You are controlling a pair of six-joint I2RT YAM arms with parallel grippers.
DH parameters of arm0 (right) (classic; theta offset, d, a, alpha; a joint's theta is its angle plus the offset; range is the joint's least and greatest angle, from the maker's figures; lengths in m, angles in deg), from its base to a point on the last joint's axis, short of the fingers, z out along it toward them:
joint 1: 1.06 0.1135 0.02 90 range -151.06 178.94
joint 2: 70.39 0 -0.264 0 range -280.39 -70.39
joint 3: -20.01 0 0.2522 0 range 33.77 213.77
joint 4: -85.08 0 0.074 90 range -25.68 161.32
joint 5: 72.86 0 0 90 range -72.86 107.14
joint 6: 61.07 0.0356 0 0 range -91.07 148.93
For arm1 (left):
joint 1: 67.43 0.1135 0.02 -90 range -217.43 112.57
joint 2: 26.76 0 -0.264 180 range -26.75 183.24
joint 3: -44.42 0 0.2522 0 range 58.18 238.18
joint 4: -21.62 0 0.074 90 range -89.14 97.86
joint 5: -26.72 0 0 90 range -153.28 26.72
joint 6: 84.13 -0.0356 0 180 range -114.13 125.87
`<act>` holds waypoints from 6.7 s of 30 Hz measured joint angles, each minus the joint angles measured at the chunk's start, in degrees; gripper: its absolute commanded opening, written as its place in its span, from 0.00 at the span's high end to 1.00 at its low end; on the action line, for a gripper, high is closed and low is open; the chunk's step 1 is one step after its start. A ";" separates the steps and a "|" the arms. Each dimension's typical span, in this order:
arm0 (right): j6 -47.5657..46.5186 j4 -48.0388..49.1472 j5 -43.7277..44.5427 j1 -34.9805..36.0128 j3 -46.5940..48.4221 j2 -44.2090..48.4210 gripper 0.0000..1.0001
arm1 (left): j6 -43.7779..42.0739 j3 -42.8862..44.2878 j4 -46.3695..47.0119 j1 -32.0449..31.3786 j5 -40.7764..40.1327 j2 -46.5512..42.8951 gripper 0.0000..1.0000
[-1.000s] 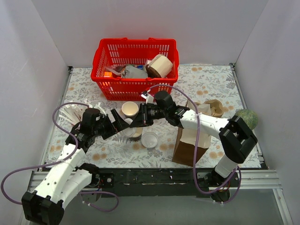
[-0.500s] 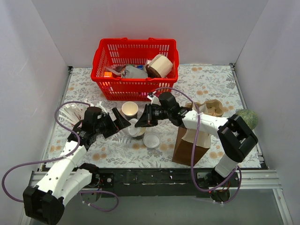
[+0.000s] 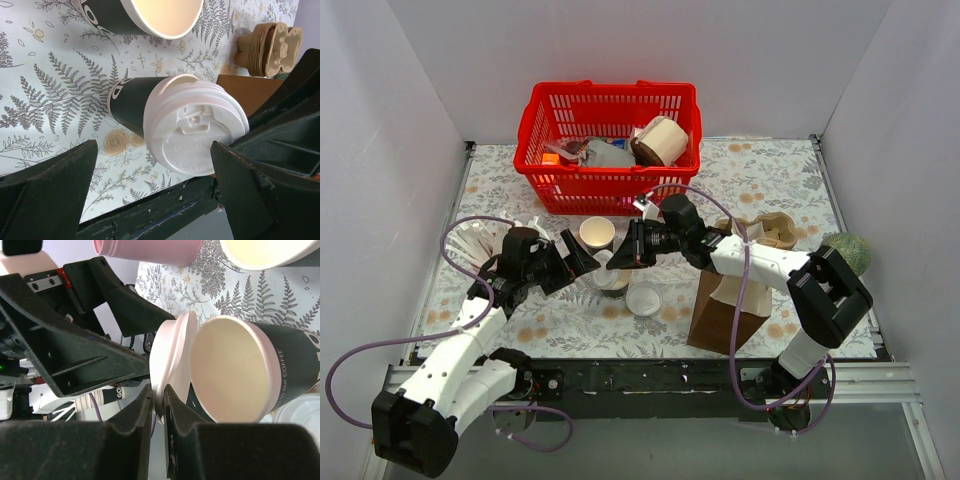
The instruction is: Pack the takeout coffee
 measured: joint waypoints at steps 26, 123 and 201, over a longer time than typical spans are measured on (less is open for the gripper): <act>-11.45 -13.88 2.80 -2.67 13.75 11.45 0.79 | 0.96 2.34 -2.21 0.00 3.26 -13.05 0.02; -29.70 -31.89 14.36 -38.56 21.00 47.54 0.78 | -9.57 66.62 -1.18 -32.11 -27.08 55.74 0.02; -12.61 -14.62 17.90 0.92 0.17 5.81 0.57 | 21.70 2.73 -0.33 -15.93 -24.00 4.57 0.02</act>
